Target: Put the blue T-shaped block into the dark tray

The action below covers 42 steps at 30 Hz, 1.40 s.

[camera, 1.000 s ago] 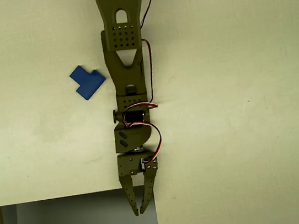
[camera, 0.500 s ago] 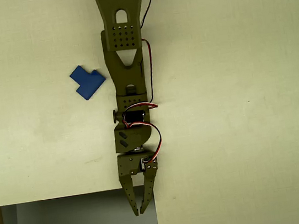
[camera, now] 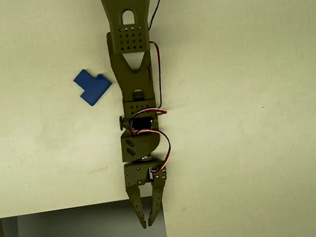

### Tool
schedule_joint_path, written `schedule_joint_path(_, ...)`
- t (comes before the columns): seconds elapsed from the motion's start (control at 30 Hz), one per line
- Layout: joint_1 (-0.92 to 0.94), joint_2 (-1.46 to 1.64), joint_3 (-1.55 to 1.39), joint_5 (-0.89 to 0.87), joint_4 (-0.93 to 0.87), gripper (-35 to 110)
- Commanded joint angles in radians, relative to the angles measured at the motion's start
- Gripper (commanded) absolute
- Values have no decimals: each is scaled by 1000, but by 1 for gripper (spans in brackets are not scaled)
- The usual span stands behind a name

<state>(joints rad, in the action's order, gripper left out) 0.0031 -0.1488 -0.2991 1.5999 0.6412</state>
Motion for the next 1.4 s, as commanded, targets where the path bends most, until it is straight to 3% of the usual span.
schedule_joint_path(0.0, 6, -8, 0, 14, 20, 0)
schedule_joint_path(0.67, 6, -8, -2, 14, 18, 0)
schedule_joint_path(0.77, -2, 60, -89, -117, 186, 0)
schedule_joint_path(0.83, -11, 247, -253, -204, 195, 0)
schedule_joint_path(1.07, 9, 1019, -667, -408, -394, 0)
schedule_joint_path(1.37, 78, 1577, -644, -328, -1700, 0)
